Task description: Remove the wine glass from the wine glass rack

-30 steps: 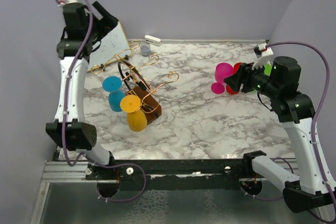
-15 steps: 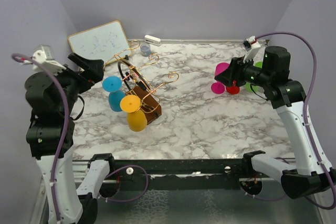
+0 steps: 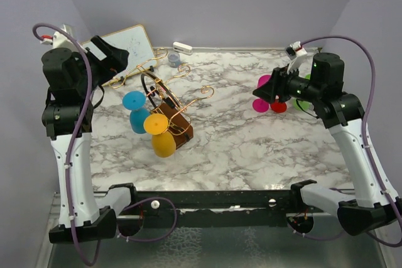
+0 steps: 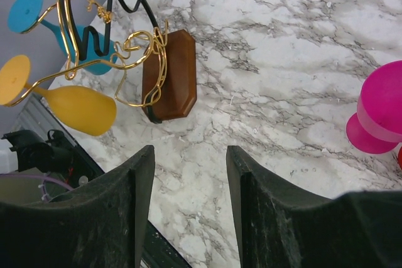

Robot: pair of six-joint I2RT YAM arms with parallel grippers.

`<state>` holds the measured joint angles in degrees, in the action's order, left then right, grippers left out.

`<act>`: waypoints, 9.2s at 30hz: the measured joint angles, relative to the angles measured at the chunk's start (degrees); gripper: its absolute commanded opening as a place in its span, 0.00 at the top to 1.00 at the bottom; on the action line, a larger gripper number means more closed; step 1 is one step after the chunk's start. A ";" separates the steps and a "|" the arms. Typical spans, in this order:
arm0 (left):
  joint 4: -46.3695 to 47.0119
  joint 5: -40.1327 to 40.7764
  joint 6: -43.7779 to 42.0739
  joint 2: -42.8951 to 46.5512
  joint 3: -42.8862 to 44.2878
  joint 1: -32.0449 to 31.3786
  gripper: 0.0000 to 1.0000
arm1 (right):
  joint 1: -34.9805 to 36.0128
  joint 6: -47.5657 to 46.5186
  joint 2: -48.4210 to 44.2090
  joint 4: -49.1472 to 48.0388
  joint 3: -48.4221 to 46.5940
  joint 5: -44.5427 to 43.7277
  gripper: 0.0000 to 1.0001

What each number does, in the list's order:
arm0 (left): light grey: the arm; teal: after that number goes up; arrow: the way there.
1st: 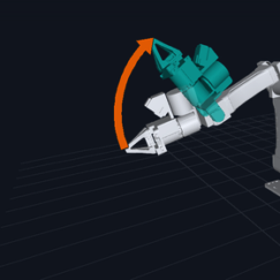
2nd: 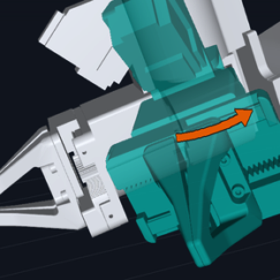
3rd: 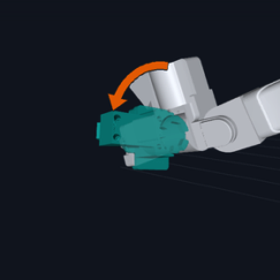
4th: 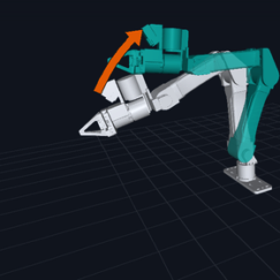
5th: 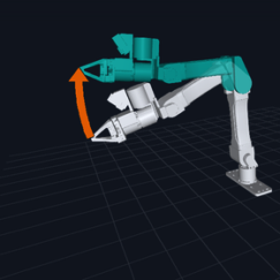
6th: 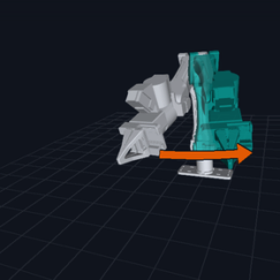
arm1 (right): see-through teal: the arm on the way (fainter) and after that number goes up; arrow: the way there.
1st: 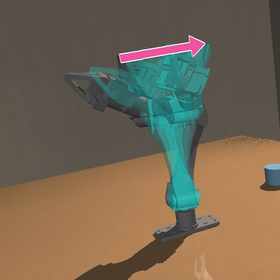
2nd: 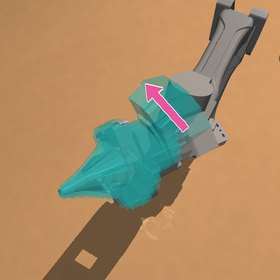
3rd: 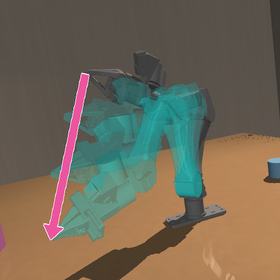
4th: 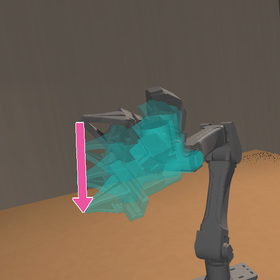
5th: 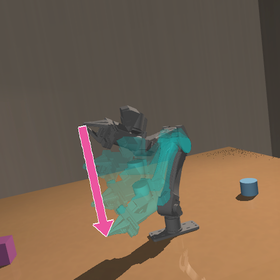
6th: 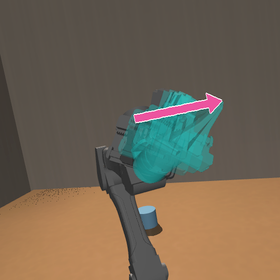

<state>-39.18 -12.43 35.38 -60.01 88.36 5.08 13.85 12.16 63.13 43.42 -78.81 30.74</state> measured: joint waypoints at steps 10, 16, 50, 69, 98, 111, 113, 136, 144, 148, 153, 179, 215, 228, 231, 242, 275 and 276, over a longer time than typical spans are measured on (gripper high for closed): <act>22.88 -17.62 16.11 -1.22 -12.13 24.28 0.16 | 0.87 -0.09 3.23 -0.11 -1.79 0.20 0.52; 34.07 -27.54 26.67 -1.20 -26.64 32.04 0.17 | 1.60 -0.46 4.26 -0.17 -2.71 0.22 0.52; 18.25 -26.29 14.69 19.15 -42.77 22.91 0.44 | 2.71 -0.48 1.90 -0.20 -2.62 -0.90 0.52; 25.11 -29.73 18.49 18.60 -45.42 22.91 0.72 | 2.71 -0.48 1.44 -0.26 -1.68 -1.31 0.51; 27.58 -33.20 22.64 15.63 -40.94 22.53 1.00 | 2.71 -0.42 0.48 -1.11 -0.94 -2.01 0.51; 21.53 -31.65 16.59 15.61 -36.52 19.67 1.00 | 2.71 -0.44 0.48 -1.44 -0.74 -2.60 0.51; 20.31 -30.58 15.23 15.98 -36.48 19.41 1.00 | 2.71 -0.44 0.48 -1.44 -0.72 -2.69 0.51; 14.45 -25.27 10.56 19.21 -36.30 19.15 1.00 | 2.71 -0.42 0.79 -1.49 -0.72 -2.80 0.51; 15.58 -25.51 10.54 20.00 -36.41 17.73 1.00 | 2.71 -0.39 1.16 -1.49 -0.72 -2.80 0.51; 16.20 -25.66 10.56 20.96 -37.20 17.27 1.00 | 2.71 -0.37 1.51 -1.49 -0.72 -2.80 0.51; 18.16 -25.79 11.26 22.56 -39.65 17.16 1.00 | 2.71 -0.17 2.03 -1.55 -0.72 -2.80 0.51; 21.24 -22.86 22.49 21.53 -40.61 15.69 1.00 | 2.71 1.33 3.41 -4.04 -0.72 -2.80 0.51; 16.46 -15.19 26.95 30.32 -42.21 14.01 1.00 | 2.71 1.57 2.23 -4.52 -0.72 -2.73 0.51; 20.13 -19.21 28.94 27.15 -42.42 13.53 1.00 | 2.71 1.57 2.21 -4.52 -0.72 -2.73 0.51; 20.81 -19.19 28.28 25.57 -42.40 13.53 1.00 | 2.71 1.57 2.21 -4.55 -0.72 -2.73 0.51; 23.30 -17.29 23.91 12.66 -34.51 13.20 1.00 | 2.71 1.57 2.21 -4.55 -0.72 -2.73 0.51; 46.42 -28.00 22.08 -23.12 8.85 -25.29 1.00 | 2.73 9.20 3.26 -16.00 -3.82 28.22 0.50; 44.17 -27.91 19.67 -24.04 10.14 -27.98 1.00 | 2.73 9.20 3.08 -16.00 -3.82 28.57 0.50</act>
<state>4.99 -40.34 55.05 -84.05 98.50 -22.90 16.58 21.37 66.22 27.42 -82.63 59.31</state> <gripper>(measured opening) 0.028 0.501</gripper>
